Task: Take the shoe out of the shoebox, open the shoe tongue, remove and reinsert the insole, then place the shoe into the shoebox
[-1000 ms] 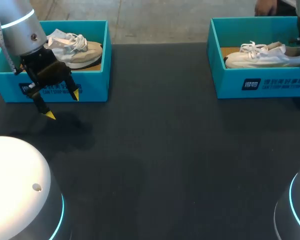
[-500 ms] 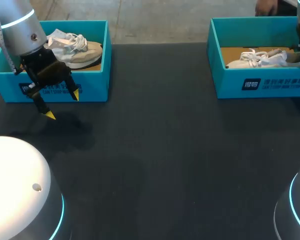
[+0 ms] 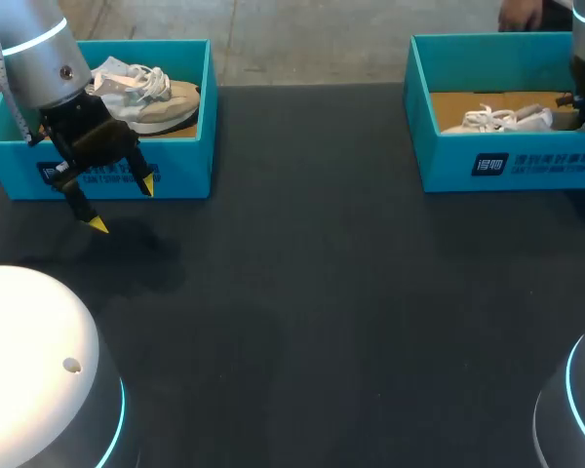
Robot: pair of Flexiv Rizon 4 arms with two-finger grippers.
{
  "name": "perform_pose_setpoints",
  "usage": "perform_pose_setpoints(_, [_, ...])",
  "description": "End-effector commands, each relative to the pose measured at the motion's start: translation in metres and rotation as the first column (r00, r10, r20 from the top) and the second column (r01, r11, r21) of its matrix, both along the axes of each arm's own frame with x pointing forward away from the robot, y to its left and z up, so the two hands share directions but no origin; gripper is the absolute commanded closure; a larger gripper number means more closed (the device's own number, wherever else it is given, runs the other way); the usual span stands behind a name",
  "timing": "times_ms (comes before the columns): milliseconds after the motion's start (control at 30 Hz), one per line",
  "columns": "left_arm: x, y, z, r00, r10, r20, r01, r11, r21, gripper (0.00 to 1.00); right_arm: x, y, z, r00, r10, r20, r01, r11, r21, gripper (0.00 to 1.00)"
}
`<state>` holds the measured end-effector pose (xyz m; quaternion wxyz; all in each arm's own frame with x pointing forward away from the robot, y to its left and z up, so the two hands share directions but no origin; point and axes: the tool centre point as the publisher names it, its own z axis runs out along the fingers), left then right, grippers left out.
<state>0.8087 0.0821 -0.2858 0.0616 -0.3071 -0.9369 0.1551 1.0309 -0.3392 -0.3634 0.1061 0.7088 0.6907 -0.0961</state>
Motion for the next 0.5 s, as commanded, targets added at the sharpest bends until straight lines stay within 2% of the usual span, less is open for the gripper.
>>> perform_pose_setpoints(33, [-0.001, 0.000, 0.000, 1.000, 0.000, 0.003, 0.000, 1.000, 0.001, 0.00, 0.003, 0.001, -0.003, 1.000, 0.004, -0.007, -0.004, 1.000, 0.003, 1.00])
perform_pose_setpoints(500, [-0.001, 0.000, 0.000, 1.000, 0.000, 0.003, 0.000, 1.000, 0.001, 0.00, 0.002, 0.008, -0.019, 0.999, 0.028, -0.027, -0.028, 0.999, 0.018, 1.00])
